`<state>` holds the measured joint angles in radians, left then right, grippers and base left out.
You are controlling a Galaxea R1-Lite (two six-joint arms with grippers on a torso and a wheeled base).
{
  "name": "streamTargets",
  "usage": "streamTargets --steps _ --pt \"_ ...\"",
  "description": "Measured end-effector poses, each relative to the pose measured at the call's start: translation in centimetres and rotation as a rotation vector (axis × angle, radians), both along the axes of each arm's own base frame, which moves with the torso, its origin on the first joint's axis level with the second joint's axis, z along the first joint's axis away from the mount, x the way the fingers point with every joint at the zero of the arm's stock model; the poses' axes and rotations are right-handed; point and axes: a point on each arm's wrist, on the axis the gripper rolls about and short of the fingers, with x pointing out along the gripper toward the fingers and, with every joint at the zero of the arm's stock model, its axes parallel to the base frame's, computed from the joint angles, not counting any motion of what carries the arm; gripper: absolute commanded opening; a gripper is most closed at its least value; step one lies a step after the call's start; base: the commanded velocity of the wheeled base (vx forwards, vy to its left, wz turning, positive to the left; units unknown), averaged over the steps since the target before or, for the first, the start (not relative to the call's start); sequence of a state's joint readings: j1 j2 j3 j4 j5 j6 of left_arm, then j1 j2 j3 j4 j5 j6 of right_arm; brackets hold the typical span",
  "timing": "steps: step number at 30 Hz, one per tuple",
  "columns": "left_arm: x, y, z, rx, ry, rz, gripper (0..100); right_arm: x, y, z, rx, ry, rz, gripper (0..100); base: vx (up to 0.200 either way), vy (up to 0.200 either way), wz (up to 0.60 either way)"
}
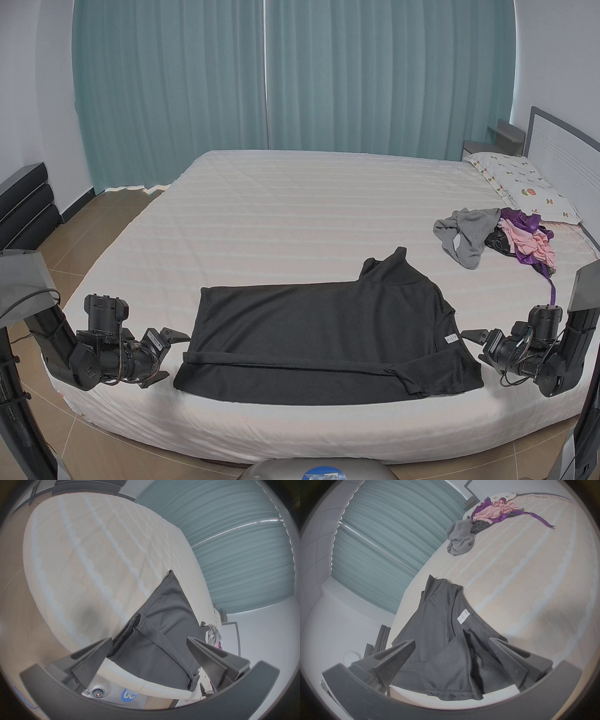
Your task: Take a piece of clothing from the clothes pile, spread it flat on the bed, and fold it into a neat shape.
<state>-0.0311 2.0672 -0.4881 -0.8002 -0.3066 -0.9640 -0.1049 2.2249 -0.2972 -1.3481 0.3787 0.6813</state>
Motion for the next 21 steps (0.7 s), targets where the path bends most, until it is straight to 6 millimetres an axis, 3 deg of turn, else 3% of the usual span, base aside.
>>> streamTargets --steps 2,14,21 --pt "0.00 -0.01 0.01 0.000 -0.001 -0.001 100 -0.05 0.01 0.17 0.001 -0.004 0.000 100 0.000 0.000 0.00" --pt "-0.02 -0.21 0.12 0.000 -0.004 -0.008 100 -0.07 0.07 0.54 0.003 -0.016 0.002 100 0.000 -0.200 0.00" --pt "0.02 -0.22 0.15 0.032 -0.010 0.013 100 -0.05 0.03 0.61 0.004 -0.019 0.000 100 0.000 0.000 0.00"
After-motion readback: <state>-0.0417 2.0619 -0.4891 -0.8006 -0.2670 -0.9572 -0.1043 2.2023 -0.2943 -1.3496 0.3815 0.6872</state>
